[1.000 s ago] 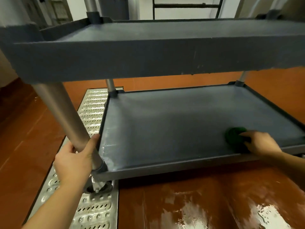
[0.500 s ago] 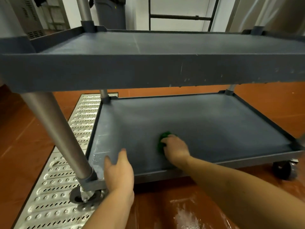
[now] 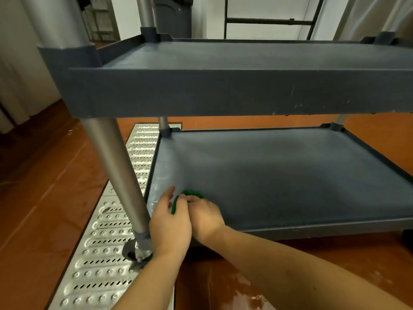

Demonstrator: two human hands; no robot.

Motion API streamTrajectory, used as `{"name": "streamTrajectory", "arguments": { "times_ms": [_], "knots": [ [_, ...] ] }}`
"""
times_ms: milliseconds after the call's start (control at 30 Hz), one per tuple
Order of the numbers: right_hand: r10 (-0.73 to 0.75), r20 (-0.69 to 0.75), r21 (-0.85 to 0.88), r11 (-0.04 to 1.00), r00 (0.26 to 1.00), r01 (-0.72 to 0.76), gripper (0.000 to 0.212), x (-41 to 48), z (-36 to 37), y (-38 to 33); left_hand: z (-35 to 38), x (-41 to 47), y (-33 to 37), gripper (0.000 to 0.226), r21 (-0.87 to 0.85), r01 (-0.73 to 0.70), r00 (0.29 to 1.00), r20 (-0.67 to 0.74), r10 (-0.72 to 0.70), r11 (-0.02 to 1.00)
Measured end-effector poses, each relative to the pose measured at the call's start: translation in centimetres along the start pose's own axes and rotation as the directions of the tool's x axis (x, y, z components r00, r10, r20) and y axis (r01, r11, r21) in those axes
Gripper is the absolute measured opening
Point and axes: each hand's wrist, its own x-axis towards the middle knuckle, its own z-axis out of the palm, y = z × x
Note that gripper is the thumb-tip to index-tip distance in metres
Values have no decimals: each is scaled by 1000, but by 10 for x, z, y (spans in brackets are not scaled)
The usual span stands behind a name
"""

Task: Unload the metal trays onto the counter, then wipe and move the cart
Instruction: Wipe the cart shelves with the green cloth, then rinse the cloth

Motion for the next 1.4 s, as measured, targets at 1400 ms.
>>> {"name": "streamTrajectory", "arguments": {
  "times_ms": [1400],
  "knots": [
    [719, -224, -158, 639, 658, -753, 41, -180, -159, 415, 141, 11, -6, 33, 32, -120, 993, 16, 120, 992]
  ]
}}
